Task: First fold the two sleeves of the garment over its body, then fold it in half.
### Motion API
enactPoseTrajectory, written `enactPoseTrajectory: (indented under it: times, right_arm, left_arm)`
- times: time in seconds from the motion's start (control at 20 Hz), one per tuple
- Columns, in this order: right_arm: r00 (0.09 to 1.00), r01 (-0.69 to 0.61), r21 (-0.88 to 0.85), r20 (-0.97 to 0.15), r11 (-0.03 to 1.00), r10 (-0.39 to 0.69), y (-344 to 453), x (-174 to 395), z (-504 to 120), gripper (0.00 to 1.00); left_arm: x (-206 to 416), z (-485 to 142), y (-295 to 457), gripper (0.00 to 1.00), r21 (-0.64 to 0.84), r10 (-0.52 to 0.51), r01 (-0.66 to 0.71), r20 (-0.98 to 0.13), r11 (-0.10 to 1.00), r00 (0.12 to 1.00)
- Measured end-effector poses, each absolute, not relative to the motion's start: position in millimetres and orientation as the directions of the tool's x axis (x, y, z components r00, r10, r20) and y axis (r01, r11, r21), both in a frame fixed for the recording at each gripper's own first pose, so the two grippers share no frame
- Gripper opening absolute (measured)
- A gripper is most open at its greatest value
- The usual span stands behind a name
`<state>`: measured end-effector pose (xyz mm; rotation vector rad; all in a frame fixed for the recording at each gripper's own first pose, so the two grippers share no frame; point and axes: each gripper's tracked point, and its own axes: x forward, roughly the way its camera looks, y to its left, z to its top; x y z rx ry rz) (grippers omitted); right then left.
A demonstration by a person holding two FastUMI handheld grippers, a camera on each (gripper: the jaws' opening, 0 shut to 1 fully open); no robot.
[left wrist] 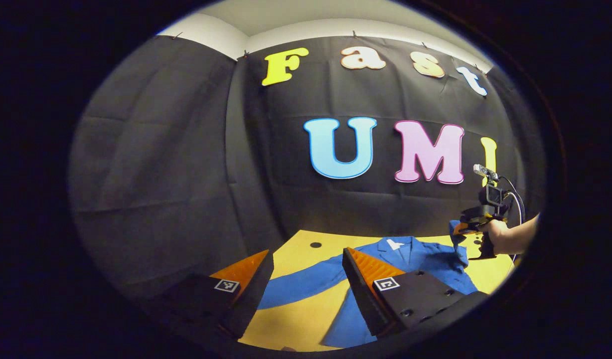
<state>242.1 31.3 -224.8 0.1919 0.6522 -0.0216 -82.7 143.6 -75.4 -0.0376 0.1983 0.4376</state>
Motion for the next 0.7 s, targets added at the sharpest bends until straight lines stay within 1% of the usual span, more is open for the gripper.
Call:
enactPoseTrajectory:
  times: [0.2, 0.35, 0.45, 0.55, 0.6, 0.65, 0.7]
  right_arm:
    - [0.782, -0.067, 0.165, -0.604, 0.984, 0.154, 137, 262, -238, 0.0]
    - [0.759, -0.153, 0.167, -0.612, 0.974, 0.224, 207, 268, -251, 0.01]
    - [0.746, -0.194, 0.124, -0.626, 0.973, 0.228, 237, 267, -267, 0.01]
    - [0.726, -0.213, 0.111, -0.647, 0.971, 0.233, 260, 264, -287, 0.0]
    - [0.708, -0.222, 0.128, -0.66, 0.967, 0.25, 275, 259, -299, 0.05]
    - [0.697, -0.225, 0.135, -0.67, 0.965, 0.256, 284, 255, -307, 0.17]
    - [0.695, -0.227, 0.118, -0.676, 0.967, 0.246, 289, 253, -314, 0.39]
  left_arm:
    - [-124, -90, 190, 0.8, -0.004, 0.524, -0.543, -0.256, 0.84, 0.812]
    - [-146, -101, 213, 0.8, -0.026, 0.571, -0.602, -0.285, 0.798, 0.77]
    - [-162, -113, 220, 0.8, -0.013, 0.579, -0.613, -0.313, 0.79, 0.753]
    - [-171, -118, 230, 0.8, 0.001, 0.594, -0.626, -0.316, 0.78, 0.74]
    - [-174, -118, 234, 0.8, 0.003, 0.597, -0.63, -0.321, 0.777, 0.735]
    - [-181, -122, 236, 0.8, 0.004, 0.602, -0.636, -0.328, 0.771, 0.728]
    - [-185, -127, 238, 0.8, 0.005, 0.607, -0.644, -0.338, 0.765, 0.719]
